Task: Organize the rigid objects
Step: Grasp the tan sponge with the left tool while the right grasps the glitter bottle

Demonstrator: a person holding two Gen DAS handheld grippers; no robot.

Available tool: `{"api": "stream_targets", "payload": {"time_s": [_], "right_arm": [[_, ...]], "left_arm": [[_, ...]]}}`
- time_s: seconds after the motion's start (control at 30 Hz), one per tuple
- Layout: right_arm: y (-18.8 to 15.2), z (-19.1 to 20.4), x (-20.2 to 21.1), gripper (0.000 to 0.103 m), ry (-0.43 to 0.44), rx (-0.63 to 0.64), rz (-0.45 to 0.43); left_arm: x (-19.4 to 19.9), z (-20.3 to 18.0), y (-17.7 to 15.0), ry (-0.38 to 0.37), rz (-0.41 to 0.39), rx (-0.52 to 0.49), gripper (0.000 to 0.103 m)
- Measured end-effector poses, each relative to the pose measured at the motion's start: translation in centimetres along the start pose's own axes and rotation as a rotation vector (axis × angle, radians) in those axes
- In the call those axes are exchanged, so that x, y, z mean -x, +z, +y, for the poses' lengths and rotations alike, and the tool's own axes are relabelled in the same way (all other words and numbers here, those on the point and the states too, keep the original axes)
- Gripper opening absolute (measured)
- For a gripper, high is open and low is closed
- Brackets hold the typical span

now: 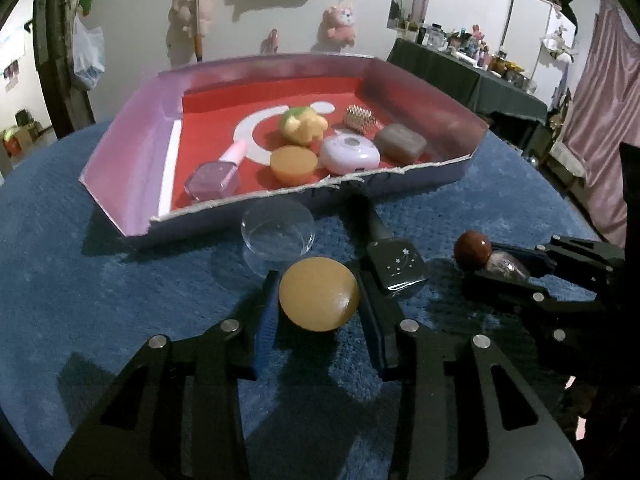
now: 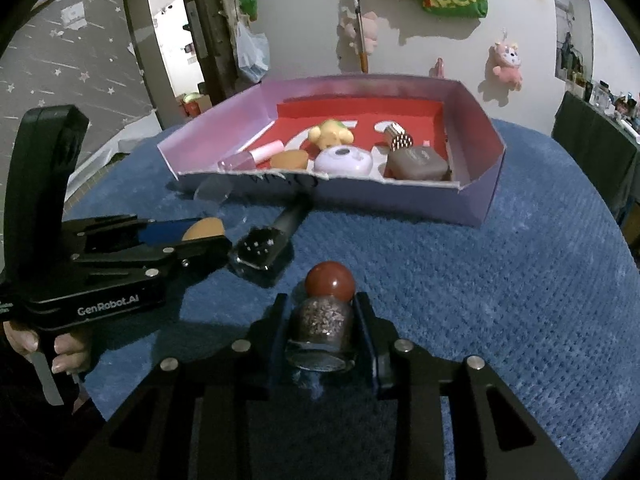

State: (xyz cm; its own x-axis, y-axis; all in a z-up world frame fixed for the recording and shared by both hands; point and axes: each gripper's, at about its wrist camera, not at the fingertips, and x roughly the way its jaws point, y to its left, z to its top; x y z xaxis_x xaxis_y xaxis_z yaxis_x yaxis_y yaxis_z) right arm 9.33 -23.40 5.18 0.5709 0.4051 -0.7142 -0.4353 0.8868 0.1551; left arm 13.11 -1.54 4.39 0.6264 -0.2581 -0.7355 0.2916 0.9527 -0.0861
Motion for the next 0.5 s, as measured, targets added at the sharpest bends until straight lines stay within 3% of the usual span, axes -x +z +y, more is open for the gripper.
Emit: {"api": "stream_targets", "payload": {"time_s": [0.5], "right_arm": [[0.39,0.55,0.62,0.034,0.0,0.009,-0.015]], "left_arm": [[0.8,-0.29,0.03,-0.011,-0.014,-0.008,0.035]]}}
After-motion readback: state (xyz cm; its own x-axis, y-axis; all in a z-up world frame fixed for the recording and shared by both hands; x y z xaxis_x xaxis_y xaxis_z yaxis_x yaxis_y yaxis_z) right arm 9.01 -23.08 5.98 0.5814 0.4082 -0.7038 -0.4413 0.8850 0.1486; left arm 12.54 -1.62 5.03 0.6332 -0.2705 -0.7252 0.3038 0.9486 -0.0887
